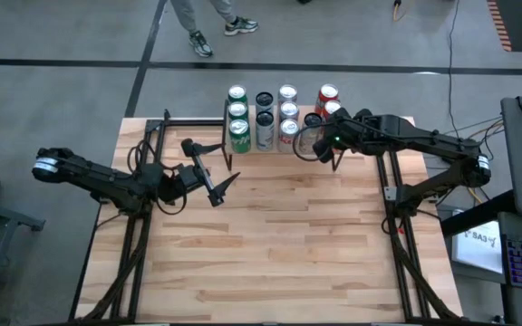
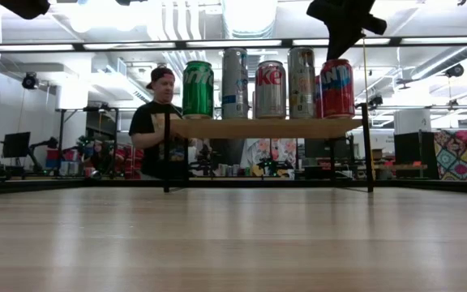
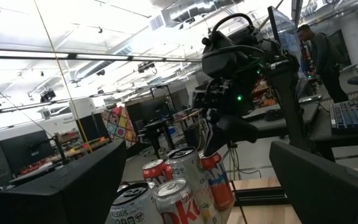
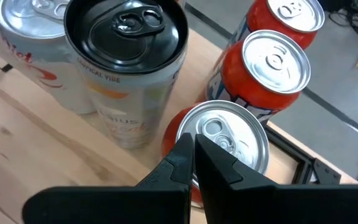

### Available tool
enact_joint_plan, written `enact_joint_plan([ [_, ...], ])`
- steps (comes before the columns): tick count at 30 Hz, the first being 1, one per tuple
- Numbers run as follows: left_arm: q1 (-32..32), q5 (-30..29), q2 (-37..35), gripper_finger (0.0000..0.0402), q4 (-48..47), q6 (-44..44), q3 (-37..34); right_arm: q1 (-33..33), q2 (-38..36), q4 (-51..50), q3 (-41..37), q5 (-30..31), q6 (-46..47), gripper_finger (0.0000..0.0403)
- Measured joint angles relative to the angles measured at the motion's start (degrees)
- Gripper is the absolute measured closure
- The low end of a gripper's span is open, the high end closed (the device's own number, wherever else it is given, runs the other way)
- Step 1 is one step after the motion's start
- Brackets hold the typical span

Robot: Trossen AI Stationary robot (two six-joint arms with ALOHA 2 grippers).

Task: Place canned beverage on shelf
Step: Put the orange soda can on the shelf aligned with the other orange soda cans

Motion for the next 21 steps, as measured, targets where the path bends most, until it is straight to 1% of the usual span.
enact_joint_plan([
  [6, 0.01, 0.0, 0.0, 0.002, -0.04, 0.0, 0.0, 0.0, -0.07, -0.1, 0.0, -1.19, -4.03, 0.0394],
  [13, 0.0, 0.0, 0.0, 0.002, -0.09, 0.0, 0.0, 0.0, -0.17, -0.3, 0.07, -0.52, -4.51, 0.0394],
  [21, -0.01, 0.0, 0.0, 0.002, -0.11, 0.02, 0.0, 0.0, -0.39, -0.72, 2.17, -0.35, -4.79, 0.0394],
])
